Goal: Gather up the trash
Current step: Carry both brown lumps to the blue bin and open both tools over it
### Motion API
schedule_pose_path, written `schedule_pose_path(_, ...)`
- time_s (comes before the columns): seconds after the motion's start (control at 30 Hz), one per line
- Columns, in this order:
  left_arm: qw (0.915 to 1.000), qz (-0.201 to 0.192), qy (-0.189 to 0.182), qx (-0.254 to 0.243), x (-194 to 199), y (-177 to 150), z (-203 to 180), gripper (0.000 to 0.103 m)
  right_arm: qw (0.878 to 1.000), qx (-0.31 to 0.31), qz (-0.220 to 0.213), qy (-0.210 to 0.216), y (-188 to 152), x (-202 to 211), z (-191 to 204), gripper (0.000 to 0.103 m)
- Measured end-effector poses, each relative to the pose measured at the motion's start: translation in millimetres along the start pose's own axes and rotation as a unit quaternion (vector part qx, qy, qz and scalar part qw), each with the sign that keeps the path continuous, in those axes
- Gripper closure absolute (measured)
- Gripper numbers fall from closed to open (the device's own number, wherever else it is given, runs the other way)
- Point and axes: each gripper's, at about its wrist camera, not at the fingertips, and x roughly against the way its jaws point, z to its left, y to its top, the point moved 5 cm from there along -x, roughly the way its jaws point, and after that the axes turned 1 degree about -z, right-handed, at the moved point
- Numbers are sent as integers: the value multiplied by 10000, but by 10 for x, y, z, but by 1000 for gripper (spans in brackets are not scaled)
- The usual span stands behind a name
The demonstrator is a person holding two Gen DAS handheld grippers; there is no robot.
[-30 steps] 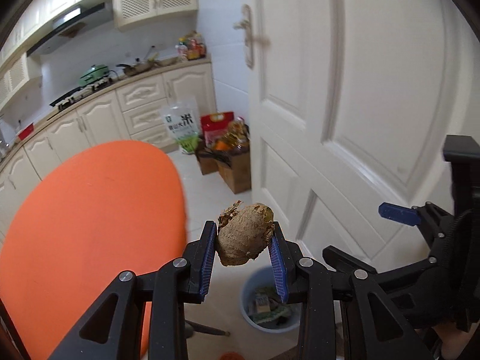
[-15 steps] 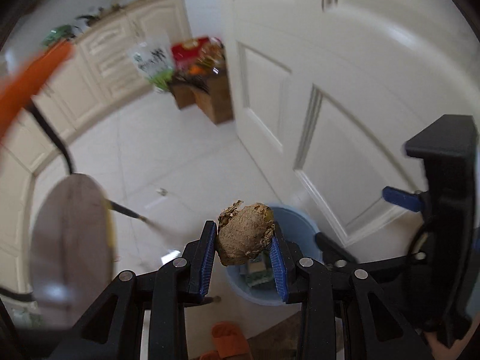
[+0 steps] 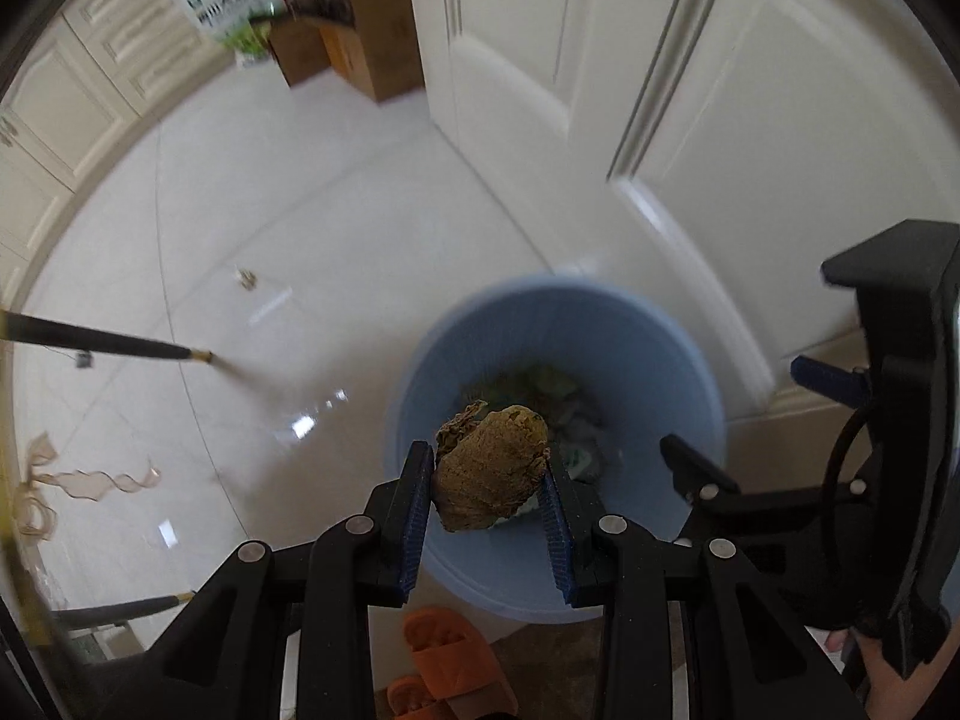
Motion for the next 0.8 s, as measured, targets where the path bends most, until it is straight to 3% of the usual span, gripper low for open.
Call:
schedule_pose_path(0.23,9992,360,-143,140,-631,79,-5,72,9989,20,311,-361,-116,-450,-81,0)
schedule_pose_path(0.33,9985,480,-217,146,-846,97,-20,72,9987,24,400,-306,-123,-567,-76,2)
schedule_pose_path(0.6,9977,579,-318,129,-1205,109,-104,72,9967,-174,789,-102,-213,-876,-136,34)
schedule_pose_path(0.67,9976,581,-346,135,-1248,109,-118,72,9961,-244,853,-8,-227,-928,-157,47)
schedule_pose_path(0.8,9969,623,-430,203,-1374,147,-154,72,9952,-341,912,27,-252,-972,-242,59)
